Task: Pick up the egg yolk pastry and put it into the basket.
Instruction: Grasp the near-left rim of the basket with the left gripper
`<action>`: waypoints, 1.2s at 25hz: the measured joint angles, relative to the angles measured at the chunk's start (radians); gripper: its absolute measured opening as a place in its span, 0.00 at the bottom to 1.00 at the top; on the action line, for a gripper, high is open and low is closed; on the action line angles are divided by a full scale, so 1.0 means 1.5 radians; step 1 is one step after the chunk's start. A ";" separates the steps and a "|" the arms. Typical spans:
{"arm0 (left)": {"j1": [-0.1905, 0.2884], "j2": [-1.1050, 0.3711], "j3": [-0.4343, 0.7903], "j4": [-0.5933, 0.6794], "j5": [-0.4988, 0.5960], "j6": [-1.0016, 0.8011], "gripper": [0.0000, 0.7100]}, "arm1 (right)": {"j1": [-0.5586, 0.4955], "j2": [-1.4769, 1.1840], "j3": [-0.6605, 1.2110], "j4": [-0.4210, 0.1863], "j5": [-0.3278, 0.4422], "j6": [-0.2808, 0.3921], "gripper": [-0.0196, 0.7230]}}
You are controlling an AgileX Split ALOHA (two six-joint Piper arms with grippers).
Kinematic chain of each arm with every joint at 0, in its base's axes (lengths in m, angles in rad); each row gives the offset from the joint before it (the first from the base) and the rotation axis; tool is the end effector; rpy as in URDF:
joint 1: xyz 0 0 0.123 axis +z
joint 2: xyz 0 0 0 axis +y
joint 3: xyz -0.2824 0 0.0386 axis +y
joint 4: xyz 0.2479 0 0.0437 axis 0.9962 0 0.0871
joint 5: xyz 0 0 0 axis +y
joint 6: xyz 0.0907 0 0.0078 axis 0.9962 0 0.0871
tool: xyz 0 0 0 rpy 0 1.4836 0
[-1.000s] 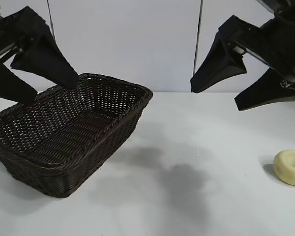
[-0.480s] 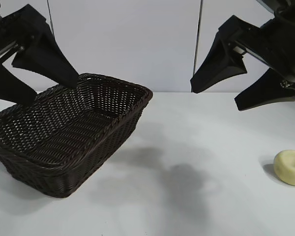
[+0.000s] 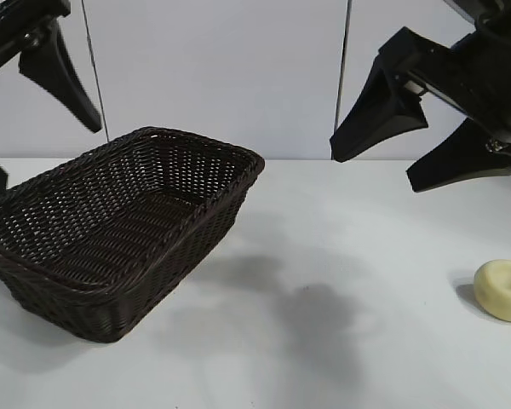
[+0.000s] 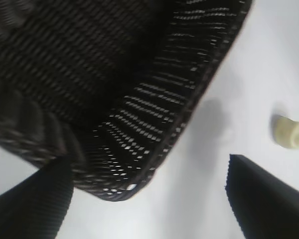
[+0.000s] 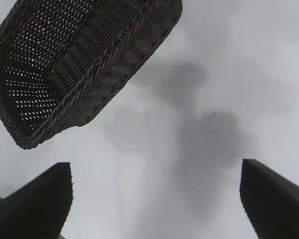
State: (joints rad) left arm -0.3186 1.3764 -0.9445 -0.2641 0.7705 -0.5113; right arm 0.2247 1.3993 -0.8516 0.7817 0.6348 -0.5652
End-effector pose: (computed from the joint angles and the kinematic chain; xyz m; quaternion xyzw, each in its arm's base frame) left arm 0.2488 -0.0995 0.2637 -0.1639 0.9543 -0.1915 0.1602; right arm 0.2574 0.0979 0.2491 -0.1197 0.9236 0.2507 0.2640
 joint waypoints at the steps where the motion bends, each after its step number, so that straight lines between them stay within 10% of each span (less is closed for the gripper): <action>1: 0.000 0.000 0.000 0.053 0.006 -0.067 0.85 | 0.000 0.000 0.000 0.000 0.001 0.000 0.91; 6: 0.000 0.002 0.000 0.187 0.029 -0.284 0.85 | 0.000 0.000 0.000 0.000 0.001 0.000 0.91; 30: -0.032 0.139 0.079 0.123 -0.127 -0.393 0.85 | 0.000 0.000 0.000 -0.010 0.001 0.000 0.91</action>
State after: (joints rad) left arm -0.3665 1.5842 -0.8268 -0.0796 0.5807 -1.1012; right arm 0.2247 1.3993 -0.8516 0.7669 0.6363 -0.5652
